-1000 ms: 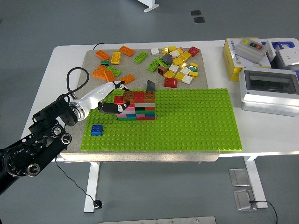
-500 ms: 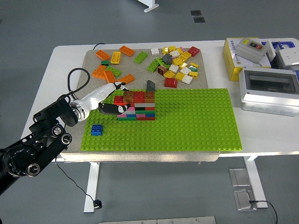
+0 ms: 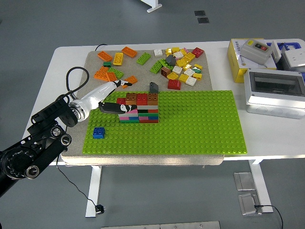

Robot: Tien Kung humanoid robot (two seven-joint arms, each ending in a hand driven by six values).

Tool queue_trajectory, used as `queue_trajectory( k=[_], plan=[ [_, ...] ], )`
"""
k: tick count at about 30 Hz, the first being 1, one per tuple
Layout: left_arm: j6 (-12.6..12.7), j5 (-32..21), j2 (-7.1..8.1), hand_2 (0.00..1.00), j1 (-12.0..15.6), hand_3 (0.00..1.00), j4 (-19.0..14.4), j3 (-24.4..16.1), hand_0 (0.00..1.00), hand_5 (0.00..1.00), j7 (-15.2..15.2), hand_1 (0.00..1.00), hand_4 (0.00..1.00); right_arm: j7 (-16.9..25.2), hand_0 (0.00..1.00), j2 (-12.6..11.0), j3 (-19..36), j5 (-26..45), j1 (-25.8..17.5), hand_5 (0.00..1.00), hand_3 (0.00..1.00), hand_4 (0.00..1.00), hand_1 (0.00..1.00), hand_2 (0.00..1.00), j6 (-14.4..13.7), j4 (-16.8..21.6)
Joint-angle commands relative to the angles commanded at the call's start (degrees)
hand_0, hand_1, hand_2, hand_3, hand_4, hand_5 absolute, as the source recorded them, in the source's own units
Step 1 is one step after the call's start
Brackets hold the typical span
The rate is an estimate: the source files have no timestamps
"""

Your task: Pick up the brick,pile it on top of brick,press brick,pick up the brick,pile it on top of brick,press brick

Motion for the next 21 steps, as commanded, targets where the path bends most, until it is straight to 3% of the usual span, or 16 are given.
queue_trajectory(
  k=[2,3,7,8,9,13,17,21],
  plan=[
    [-0.72,0.94,0.61,0.998,0.68,0.922,-2.01,-1.70,0.998,0.503,0.96,0.998,0.845,0.09,0.767,-0.06,-0.04,0.16,-0.07,0.998,0.857,0.564,0.782,0.838,-0.03,0.00],
    [-1.21,1.48,1.18,0.998,1.20,0.748,-3.31,-2.85,0.998,0.619,1.71,0.998,0.878,0.14,0.766,-0.10,-0.03,0.22,-0.12,0.998,0.856,0.563,0.783,0.835,-0.04,0.00],
    [-3.16,2.66,3.35,0.998,2.96,0.748,-8.52,-6.26,0.998,0.619,4.62,0.998,0.878,0.27,0.766,-0.22,-0.01,0.40,-0.31,0.998,0.856,0.563,0.783,0.835,-0.09,0.00],
    [-3.99,3.12,3.90,0.998,3.36,0.655,-10.04,-6.58,0.998,0.675,5.79,0.998,0.868,0.27,0.766,-0.28,0.04,0.36,-0.34,0.998,0.855,0.564,0.779,0.837,-0.10,0.00],
    [-4.58,3.51,4.26,0.998,3.62,0.655,-11.37,-6.64,0.998,0.675,6.65,0.998,0.868,0.26,0.766,-0.32,0.07,0.32,-0.35,0.998,0.855,0.564,0.779,0.837,-0.11,0.00],
    [-5.27,4.17,4.60,0.998,3.94,0.655,-16.16,-5.63,0.998,0.675,7.95,0.998,0.868,0.13,0.766,-0.37,0.34,-0.11,-0.37,0.998,0.855,0.564,0.779,0.837,-0.13,0.00],
    [-5.01,4.20,4.23,0.998,3.75,0.644,-17.36,-4.16,0.998,0.688,7.80,0.998,0.860,0.06,0.766,-0.34,0.42,-0.28,-0.34,0.998,0.856,0.564,0.778,0.834,-0.14,0.00],
    [-4.48,3.96,3.83,0.998,3.72,0.646,-15.94,-3.34,0.998,0.693,7.16,0.998,0.860,0.09,0.768,-0.33,0.29,-0.12,-0.33,0.998,0.855,0.563,0.779,0.833,-0.14,0.00]
  ],
)
